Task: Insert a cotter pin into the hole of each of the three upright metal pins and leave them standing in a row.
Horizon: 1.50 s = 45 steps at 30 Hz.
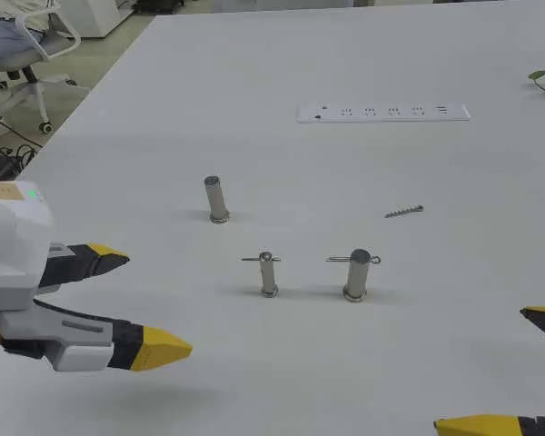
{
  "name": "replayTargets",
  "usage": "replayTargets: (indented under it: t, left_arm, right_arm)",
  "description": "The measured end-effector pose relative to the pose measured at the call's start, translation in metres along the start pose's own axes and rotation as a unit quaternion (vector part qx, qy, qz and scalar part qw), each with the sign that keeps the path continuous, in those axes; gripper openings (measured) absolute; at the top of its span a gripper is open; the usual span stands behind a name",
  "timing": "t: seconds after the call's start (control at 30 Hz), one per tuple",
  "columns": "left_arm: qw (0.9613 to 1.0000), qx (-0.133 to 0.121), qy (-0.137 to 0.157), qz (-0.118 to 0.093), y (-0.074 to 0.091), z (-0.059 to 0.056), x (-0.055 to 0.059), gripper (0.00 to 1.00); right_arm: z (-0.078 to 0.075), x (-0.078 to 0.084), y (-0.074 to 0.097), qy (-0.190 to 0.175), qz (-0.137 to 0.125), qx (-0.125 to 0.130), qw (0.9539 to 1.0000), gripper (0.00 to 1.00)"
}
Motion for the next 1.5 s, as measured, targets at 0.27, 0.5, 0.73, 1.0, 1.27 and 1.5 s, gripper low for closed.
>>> replayTargets:
  t: [0.27, 0.5, 0.73, 1.0, 1.27, 1.5]
  left_arm:
    - [0.9998, 0.014, 0.012, 0.009, -0.019, 0.019, -0.013, 0.74]
    - [0.9997, -0.013, 0.013, 0.018, -0.035, 0.045, -0.021, 0.62]
    - [0.9994, -0.028, -0.002, 0.022, -0.046, 0.068, -0.035, 0.51]
    - [0.9985, -0.031, -0.042, 0.017, -0.059, 0.091, -0.062, 0.43]
    - [0.9964, -0.027, -0.078, 0.015, -0.072, 0.101, -0.084, 0.39]
    - [0.9926, -0.013, -0.118, 0.026, -0.085, 0.100, -0.093, 0.33]
  right_arm:
    - [0.003, -0.005, 0.002, -0.008, -0.012, 0.003, 0.9999, 0.99]
    - [0.006, -0.001, 0.003, -0.016, -0.008, 0.005, 0.9998, 0.98]
    - [0.002, 0.003, 0.006, -0.021, -0.003, 0.011, 0.9997, 0.96]
    - [-0.003, 0.003, 0.012, -0.031, -0.005, 0.034, 0.9989, 0.94]
    - [-0.007, 0.007, 0.016, -0.042, -0.006, 0.050, 0.9979, 0.93]
    - [-0.010, 0.010, 0.018, -0.049, -0.003, 0.063, 0.9968, 0.93]
Point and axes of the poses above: the centre of the closed fingertips' face, and the gripper's own axes: y roughly backward along the fingers, z roughly to its left, x roughly out of its underside, the point moved 2 cm from there along y, roughly backward along the fingers, and after that the axes turned 3 degrees about z, right-handed, at the moved point
